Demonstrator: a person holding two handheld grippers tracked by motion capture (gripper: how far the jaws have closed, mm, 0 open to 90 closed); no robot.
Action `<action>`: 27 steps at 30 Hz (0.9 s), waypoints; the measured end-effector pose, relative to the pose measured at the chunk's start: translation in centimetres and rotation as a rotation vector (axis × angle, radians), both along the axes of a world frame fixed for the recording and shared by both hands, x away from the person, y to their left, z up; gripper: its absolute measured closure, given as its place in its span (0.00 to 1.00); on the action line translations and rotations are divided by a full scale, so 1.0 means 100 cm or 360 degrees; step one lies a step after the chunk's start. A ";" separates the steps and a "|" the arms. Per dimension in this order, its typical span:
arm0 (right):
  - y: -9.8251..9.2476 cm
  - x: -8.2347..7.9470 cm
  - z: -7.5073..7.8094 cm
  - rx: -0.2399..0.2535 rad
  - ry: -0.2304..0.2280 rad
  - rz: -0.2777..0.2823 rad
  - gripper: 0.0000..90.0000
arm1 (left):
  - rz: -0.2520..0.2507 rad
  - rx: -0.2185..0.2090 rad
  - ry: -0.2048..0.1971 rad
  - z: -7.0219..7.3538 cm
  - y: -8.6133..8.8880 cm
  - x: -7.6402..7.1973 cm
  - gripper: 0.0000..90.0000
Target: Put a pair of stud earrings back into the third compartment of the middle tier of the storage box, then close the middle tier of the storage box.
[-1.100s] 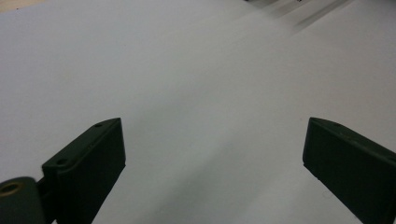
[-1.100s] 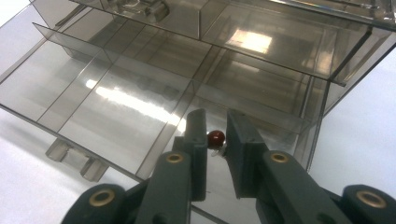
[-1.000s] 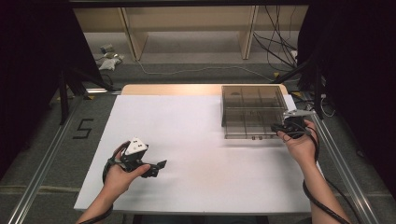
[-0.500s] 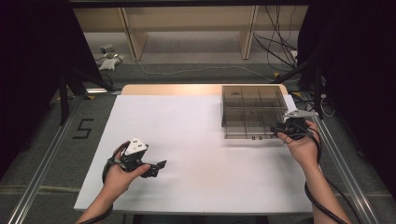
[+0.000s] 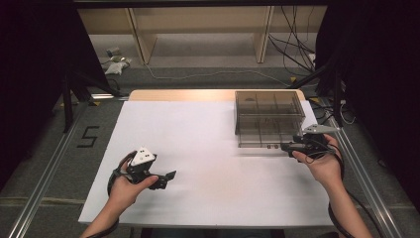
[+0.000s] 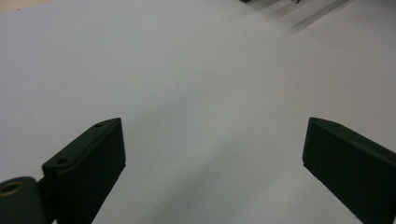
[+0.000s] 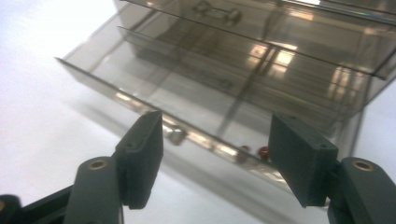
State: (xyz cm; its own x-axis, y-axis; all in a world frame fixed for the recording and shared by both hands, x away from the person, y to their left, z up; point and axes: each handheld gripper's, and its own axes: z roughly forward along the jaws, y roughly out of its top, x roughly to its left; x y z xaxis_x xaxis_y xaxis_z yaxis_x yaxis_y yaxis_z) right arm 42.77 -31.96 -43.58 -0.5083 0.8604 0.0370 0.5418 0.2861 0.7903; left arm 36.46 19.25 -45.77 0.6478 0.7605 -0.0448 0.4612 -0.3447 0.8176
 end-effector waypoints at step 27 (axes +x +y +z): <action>0.014 -0.018 0.003 -0.0012 -0.0091 0.0075 0.74 | -0.0004 -0.0001 -0.0006 0.000 -0.002 0.003 0.07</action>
